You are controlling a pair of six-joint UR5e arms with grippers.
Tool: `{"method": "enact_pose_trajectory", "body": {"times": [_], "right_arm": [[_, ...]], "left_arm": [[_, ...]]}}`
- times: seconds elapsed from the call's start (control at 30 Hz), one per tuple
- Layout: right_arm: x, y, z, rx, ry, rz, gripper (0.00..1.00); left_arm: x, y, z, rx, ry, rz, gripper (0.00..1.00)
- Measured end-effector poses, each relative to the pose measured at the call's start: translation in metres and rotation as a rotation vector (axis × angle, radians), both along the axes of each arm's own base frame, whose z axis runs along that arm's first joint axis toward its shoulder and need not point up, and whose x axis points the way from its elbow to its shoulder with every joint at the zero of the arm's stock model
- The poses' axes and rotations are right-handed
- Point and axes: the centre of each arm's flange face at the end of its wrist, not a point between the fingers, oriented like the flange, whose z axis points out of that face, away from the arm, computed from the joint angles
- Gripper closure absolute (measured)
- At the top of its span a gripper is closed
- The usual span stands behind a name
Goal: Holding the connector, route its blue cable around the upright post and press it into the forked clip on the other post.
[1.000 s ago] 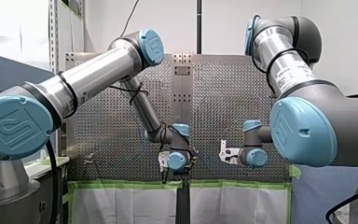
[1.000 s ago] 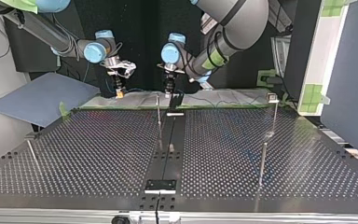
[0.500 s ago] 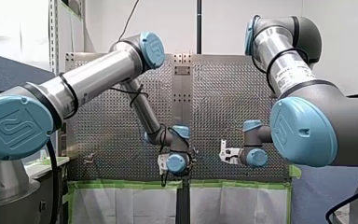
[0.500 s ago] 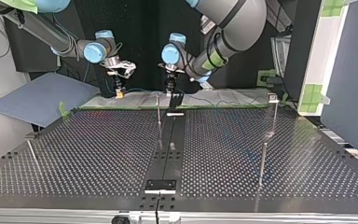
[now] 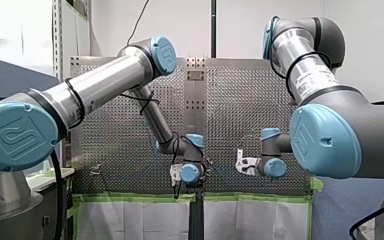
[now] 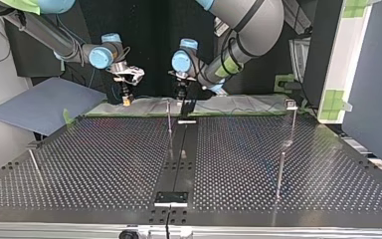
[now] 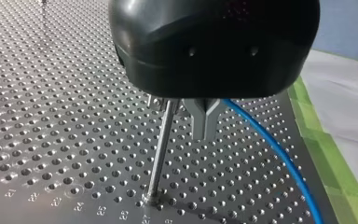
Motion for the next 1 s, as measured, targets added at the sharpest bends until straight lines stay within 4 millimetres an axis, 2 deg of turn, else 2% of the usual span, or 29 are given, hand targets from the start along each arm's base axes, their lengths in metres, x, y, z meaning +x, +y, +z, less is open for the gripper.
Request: {"method": "enact_pose_trajectory", "body": {"times": [0.3,0.63,1.0], "right_arm": [[0.0,-0.004,0.002,-0.005,-0.001,-0.004,1.0],[0.002,-0.018,0.01,-0.013,0.002,-0.011,1.0],[-0.001,-0.03,0.016,-0.026,0.001,-0.024,1.0]], "left_arm": [[0.01,-0.003,0.007,-0.004,-0.002,-0.008,1.0],[0.026,-0.007,0.018,-0.008,-0.004,-0.017,1.0],[0.038,-0.002,0.022,-0.008,0.003,-0.017,1.0]]}}
